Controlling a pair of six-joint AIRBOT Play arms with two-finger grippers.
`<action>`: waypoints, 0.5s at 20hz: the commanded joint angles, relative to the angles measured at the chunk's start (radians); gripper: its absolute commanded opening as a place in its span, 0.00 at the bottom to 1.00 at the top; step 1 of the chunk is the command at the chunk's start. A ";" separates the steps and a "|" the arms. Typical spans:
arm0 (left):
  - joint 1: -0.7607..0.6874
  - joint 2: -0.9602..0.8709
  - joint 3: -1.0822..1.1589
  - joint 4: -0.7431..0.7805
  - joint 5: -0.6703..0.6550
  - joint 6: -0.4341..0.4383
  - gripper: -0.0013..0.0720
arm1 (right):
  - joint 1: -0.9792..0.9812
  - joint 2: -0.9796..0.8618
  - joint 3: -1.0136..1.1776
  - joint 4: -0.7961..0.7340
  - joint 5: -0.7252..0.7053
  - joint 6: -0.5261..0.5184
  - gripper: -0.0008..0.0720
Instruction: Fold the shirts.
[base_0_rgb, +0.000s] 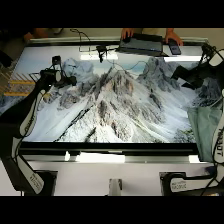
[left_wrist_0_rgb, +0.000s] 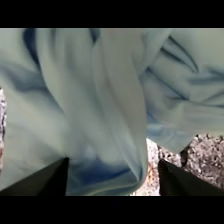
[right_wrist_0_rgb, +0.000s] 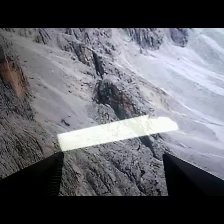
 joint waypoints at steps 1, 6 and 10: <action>0.005 -0.029 0.004 0.003 0.024 -0.064 0.52 | 0.001 0.000 0.001 0.003 0.027 0.001 0.94; -0.008 0.033 0.053 -0.016 -0.053 -0.093 0.06 | 0.001 0.000 0.001 0.010 0.094 -0.007 0.94; -0.092 0.304 0.063 -0.016 -0.051 0.059 0.06 | 0.001 0.009 0.001 0.010 0.185 -0.049 0.80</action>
